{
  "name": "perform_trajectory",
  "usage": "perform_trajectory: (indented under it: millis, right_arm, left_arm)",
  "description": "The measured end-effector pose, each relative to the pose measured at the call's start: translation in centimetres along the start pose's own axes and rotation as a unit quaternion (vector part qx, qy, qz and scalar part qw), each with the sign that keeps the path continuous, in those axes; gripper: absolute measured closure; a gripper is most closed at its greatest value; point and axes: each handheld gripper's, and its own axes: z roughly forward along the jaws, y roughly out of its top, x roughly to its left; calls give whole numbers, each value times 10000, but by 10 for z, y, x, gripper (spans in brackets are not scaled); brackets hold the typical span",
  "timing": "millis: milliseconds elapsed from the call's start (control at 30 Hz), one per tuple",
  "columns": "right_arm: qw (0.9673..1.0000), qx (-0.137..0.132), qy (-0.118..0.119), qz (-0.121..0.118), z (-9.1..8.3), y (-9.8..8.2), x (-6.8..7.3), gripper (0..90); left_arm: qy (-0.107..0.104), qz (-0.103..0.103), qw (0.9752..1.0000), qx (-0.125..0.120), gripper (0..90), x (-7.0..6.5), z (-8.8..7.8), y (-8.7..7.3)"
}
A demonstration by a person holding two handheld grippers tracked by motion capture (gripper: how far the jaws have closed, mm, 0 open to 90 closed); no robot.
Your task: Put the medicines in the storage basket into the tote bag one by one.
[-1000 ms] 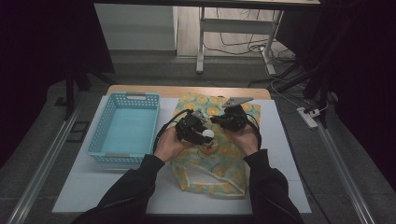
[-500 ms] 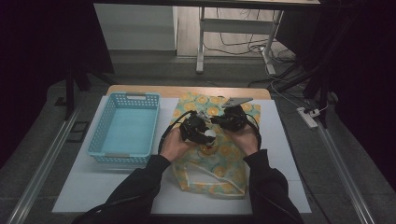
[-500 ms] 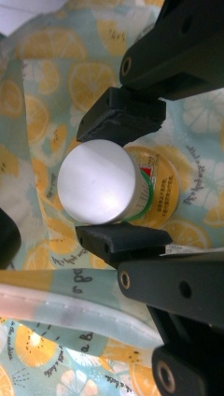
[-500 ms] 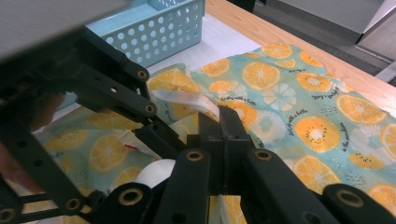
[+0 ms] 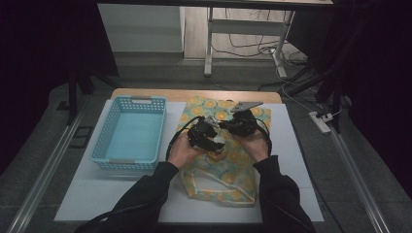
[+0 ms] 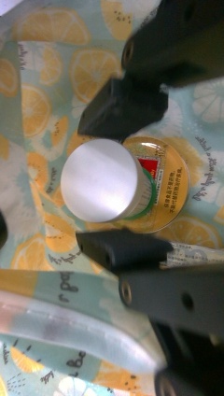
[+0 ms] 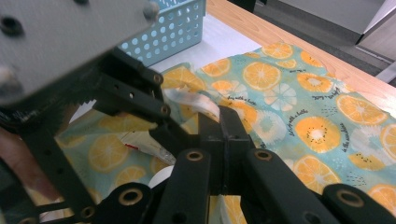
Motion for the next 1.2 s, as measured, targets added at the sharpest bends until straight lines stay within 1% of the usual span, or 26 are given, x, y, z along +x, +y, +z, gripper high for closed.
perform_trajectory:
  millis: [67, 133, 200, 267, 300, 367, 467, 667, 767, 900, 1067, 1167, 1200]
  right_arm:
    - [10000, -4, 1, -11, 0, 0, 0, 899]
    - [10000, -2, 0, 4, -1, 0, 0, 898]
    - [10000, 2, 3, 2, -1, 0, 0, 899]
    - [10000, 7, 2, 8, -1, 0, -1, 899]
    - [10000, 9, 5, 10, 0, 0, -1, 899]
    - [10000, 27, 8, 4, 0, 0, 0, 899]
    - [10000, 40, 30, -9, 1, -1, 0, 898]
    - [10000, 69, 39, 1, 3, -1, 1, 899]
    - [10000, 74, 48, -3, 3, -1, 1, 898]
    - [9999, 85, 61, -12, 3, -1, 2, 898]
    - [9999, 81, 70, -28, 2, 0, 3, 898]
    - [9999, 84, 70, -34, 3, 0, 4, 898]
    - [9999, 90, 68, -33, 3, -1, 4, 898]
  left_arm:
    - [9, 5, 10000, -41, 339, -1, -3, 0]
    - [-115, 9, 9999, -86, 289, -2, -7, -1]
    - [-172, -3, 9998, -136, 230, -4, -12, -2]
    - [-270, -8, 9995, -180, 203, -5, -17, -3]
    - [-298, -59, 9992, -243, 188, -6, -20, -4]
    - [-427, -145, 9984, -356, 169, -7, -25, -6]
    - [-531, -211, 9976, -399, 141, -9, -32, -10]
    - [-480, -210, 9975, -472, 99, -16, -45, -18]
    - [-570, -242, 9969, -494, 51, -18, -48, -24]
    - [-565, -142, 9970, -519, 10, -22, -52, -32]
    - [-606, -114, 9961, -631, 0, -25, -58, -43]
    - [-663, -146, 9953, -690, 0, -25, -60, -49]
    - [-681, -165, 9953, -672, 1, -26, -60, -50]
